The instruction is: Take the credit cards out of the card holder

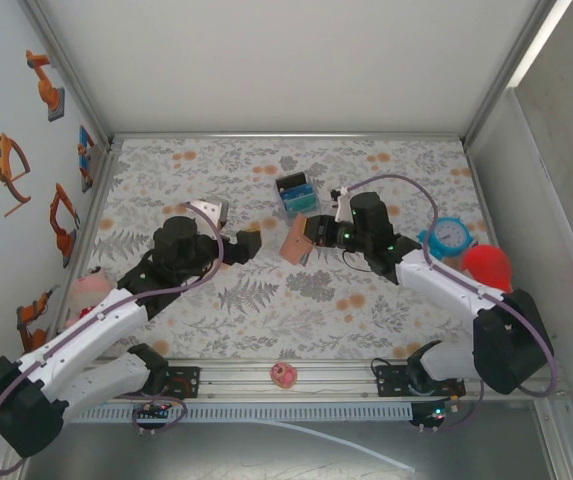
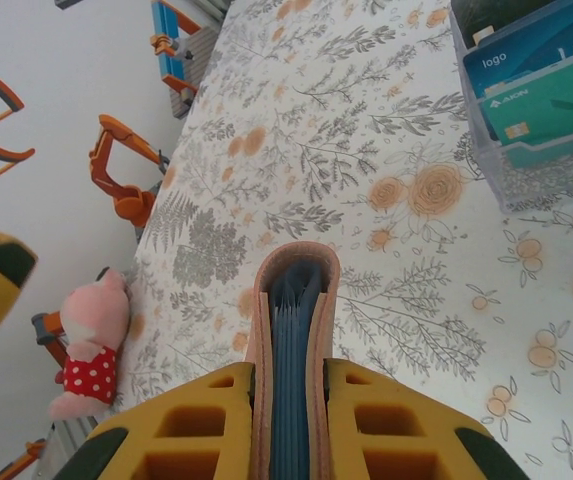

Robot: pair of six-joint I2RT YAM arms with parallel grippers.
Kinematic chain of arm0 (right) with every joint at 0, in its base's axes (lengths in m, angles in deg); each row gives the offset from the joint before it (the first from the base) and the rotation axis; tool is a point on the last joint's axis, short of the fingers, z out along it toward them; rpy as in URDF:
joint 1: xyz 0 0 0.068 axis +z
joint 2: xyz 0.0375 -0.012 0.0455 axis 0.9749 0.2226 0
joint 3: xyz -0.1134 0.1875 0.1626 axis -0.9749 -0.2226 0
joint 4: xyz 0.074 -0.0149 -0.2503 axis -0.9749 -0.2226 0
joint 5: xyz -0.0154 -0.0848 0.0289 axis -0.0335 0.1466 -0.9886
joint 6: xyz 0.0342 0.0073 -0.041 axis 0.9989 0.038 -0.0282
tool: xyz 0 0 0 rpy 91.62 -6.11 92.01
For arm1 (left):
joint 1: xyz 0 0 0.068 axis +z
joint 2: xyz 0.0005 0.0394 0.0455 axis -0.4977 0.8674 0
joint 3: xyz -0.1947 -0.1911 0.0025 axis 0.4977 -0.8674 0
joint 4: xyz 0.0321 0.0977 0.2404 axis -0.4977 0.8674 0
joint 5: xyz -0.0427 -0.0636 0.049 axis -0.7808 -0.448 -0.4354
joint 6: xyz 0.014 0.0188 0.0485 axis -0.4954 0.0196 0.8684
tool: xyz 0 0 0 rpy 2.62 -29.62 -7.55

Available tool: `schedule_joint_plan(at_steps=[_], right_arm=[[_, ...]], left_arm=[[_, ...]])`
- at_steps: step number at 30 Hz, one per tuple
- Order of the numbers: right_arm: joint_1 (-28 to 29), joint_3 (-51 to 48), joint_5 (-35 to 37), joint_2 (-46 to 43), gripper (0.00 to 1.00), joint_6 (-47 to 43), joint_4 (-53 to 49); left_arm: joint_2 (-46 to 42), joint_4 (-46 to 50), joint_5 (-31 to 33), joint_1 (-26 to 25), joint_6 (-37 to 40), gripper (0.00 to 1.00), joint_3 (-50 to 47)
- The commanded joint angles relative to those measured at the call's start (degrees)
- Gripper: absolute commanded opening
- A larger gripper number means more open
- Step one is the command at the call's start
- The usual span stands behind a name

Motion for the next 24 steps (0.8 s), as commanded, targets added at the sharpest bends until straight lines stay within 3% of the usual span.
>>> schedule_joint_plan(at_steps=[1, 7, 14, 24], right_arm=[[-0.4, 2.8, 1.1, -2.5, 0.00, -3.6, -4.1], [-0.5, 3.7, 2.2, -6.3, 0.00, -7.9, -9.1], [-1.6, 7.2, 0.2, -9.8, 0.00, -15.0, -16.2], [-2.2, 10.8, -4.1, -10.0, 0.00, -17.9, -17.8]], left_arm=[[-0.7, -0.9, -5.1, 3.5, -3.9, 0.97, -0.8], [0.8, -6.7, -15.6, 8.2, -6.1, 0.97, -1.4], [1.1, -10.8, -18.3, 8.5, -4.4, 0.99, -2.6], [6.6, -21.0, -36.4, 8.5, -5.7, 0.99, -2.6]])
